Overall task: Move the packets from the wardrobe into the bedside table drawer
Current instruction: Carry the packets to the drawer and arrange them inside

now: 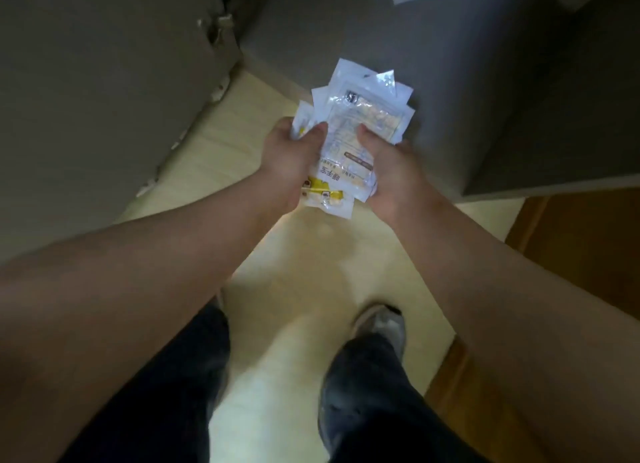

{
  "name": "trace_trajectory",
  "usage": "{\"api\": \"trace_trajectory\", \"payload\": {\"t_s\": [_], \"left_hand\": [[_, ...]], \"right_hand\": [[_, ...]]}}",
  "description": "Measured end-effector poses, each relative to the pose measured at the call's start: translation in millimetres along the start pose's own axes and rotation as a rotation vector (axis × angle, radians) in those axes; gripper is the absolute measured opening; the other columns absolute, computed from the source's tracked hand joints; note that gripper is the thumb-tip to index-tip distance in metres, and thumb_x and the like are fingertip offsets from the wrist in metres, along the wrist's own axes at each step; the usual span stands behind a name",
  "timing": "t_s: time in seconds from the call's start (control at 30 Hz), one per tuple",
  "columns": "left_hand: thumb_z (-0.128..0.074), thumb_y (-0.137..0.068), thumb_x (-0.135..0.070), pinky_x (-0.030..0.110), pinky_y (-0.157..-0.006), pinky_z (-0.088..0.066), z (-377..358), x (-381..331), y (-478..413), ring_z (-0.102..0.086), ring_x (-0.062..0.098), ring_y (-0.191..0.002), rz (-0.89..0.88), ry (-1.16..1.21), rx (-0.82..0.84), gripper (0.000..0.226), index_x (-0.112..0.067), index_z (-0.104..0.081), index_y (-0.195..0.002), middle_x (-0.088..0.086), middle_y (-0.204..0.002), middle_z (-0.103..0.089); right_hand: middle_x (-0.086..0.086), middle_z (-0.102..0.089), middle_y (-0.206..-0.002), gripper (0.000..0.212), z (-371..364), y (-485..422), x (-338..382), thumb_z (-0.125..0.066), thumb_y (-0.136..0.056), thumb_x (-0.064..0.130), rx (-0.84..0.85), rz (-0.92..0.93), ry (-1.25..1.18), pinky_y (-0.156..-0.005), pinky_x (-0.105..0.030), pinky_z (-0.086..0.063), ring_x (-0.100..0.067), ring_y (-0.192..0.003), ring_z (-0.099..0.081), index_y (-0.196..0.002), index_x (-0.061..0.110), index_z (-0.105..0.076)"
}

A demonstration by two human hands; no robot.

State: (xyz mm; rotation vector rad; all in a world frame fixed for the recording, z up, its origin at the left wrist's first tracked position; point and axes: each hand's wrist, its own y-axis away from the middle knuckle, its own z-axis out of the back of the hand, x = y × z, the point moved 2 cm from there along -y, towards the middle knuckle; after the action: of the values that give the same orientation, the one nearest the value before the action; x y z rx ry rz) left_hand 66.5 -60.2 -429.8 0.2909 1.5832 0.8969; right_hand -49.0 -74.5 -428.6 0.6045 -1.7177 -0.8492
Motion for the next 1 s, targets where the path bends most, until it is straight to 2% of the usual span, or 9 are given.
{"api": "trace_trajectory", "payload": {"t_s": [0.1,0.23,0.37,0.47,0.57,0.63,0.7,0.87,1.0], "left_hand": [[-0.059,-0.092,-0.021,0.026,-0.057,-0.052,19.1,-12.9,56.8,-0.064,0.021,-0.073,0.057,-0.017,-0.049,0.006,-0.017,-0.055,-0.091,0.006,-0.089,-0.066],[-0.059,-0.092,-0.026,0.032,-0.068,-0.055,37.1,-55.2,137.9,-0.067,0.025,-0.084,0.102,-0.024,-0.095,0.008,-0.020,-0.057,-0.095,0.004,-0.096,-0.068],[-0.061,-0.090,-0.031,0.045,-0.083,-0.054,46.4,-113.9,218.3,-0.067,0.026,-0.091,0.127,-0.005,-0.139,0.009,-0.025,-0.059,-0.095,0.000,-0.097,-0.069],[-0.063,-0.089,-0.028,0.040,-0.077,-0.056,49.4,-163.0,277.0,-0.068,0.021,-0.083,0.100,0.053,-0.156,0.012,-0.021,-0.060,-0.099,0.000,-0.092,-0.069],[-0.063,-0.090,-0.021,0.023,-0.047,-0.054,53.9,-215.7,334.6,-0.067,0.012,-0.056,0.041,0.134,-0.172,0.007,-0.017,-0.057,-0.092,0.000,-0.080,-0.068],[-0.062,-0.090,-0.020,0.020,-0.041,-0.050,59.2,-248.8,369.8,-0.065,0.009,-0.049,-0.003,0.181,-0.207,0.007,-0.015,-0.058,-0.092,0.000,-0.077,-0.068],[-0.062,-0.090,-0.019,0.024,-0.045,-0.052,69.0,-280.5,399.3,-0.066,0.012,-0.053,-0.066,0.227,-0.257,0.006,-0.016,-0.058,-0.091,0.001,-0.078,-0.068],[-0.064,-0.088,-0.023,0.039,-0.073,-0.056,108.4,-353.2,469.5,-0.068,0.023,-0.076,-0.227,0.269,-0.363,0.007,-0.018,-0.058,-0.088,0.004,-0.088,-0.069],[-0.065,-0.087,-0.024,0.044,-0.072,-0.059,160.1,-397.4,534.1,-0.070,0.025,-0.078,-0.360,0.340,-0.481,0.008,-0.018,-0.061,-0.091,0.005,-0.092,-0.070]], "right_hand": [[-0.011,-0.069,-0.099,0.024,-2.9,59.8,4.1,-0.062,-0.089,0.009,-0.005,-0.038,0.035,-0.064,-0.040,-0.060,-0.027,-0.082,-0.069,-0.113,0.007,-0.060],[-0.009,-0.070,-0.098,0.017,-13.3,149.2,31.9,-0.064,-0.088,0.010,-0.034,-0.073,0.052,-0.081,-0.049,-0.056,-0.031,-0.091,-0.069,-0.105,0.011,-0.062],[-0.007,-0.071,-0.090,0.008,-23.3,237.4,75.5,-0.065,-0.088,0.011,0.005,-0.099,0.061,-0.082,-0.050,-0.056,-0.029,-0.088,-0.070,-0.094,0.015,-0.063],[-0.008,-0.072,-0.087,0.009,-31.0,298.6,114.8,-0.064,-0.089,0.011,0.077,-0.081,0.065,-0.075,-0.047,-0.058,-0.026,-0.078,-0.070,-0.097,0.015,-0.063],[-0.009,-0.072,-0.092,0.011,-44.0,355.7,158.1,-0.063,-0.089,0.011,0.153,-0.026,0.096,-0.076,-0.047,-0.058,-0.026,-0.080,-0.070,-0.100,0.014,-0.062],[-0.007,-0.072,-0.089,0.010,-56.9,391.3,185.4,-0.063,-0.089,0.010,0.211,0.010,0.117,-0.071,-0.044,-0.059,-0.024,-0.077,-0.071,-0.099,0.014,-0.062],[-0.006,-0.072,-0.087,0.012,-74.6,423.9,210.3,-0.063,-0.089,0.010,0.278,0.052,0.135,-0.066,-0.040,-0.060,-0.022,-0.075,-0.071,-0.101,0.013,-0.062],[-0.004,-0.073,-0.088,0.017,-125.7,507.3,253.4,-0.062,-0.090,0.012,0.440,0.141,0.165,-0.061,-0.037,-0.059,-0.019,-0.073,-0.072,-0.107,0.014,-0.063],[-0.007,-0.072,-0.103,0.028,-174.5,579.7,264.8,-0.063,-0.090,0.018,0.596,0.221,0.224,-0.077,-0.048,-0.058,-0.024,-0.089,-0.071,-0.118,0.018,-0.061]]}}
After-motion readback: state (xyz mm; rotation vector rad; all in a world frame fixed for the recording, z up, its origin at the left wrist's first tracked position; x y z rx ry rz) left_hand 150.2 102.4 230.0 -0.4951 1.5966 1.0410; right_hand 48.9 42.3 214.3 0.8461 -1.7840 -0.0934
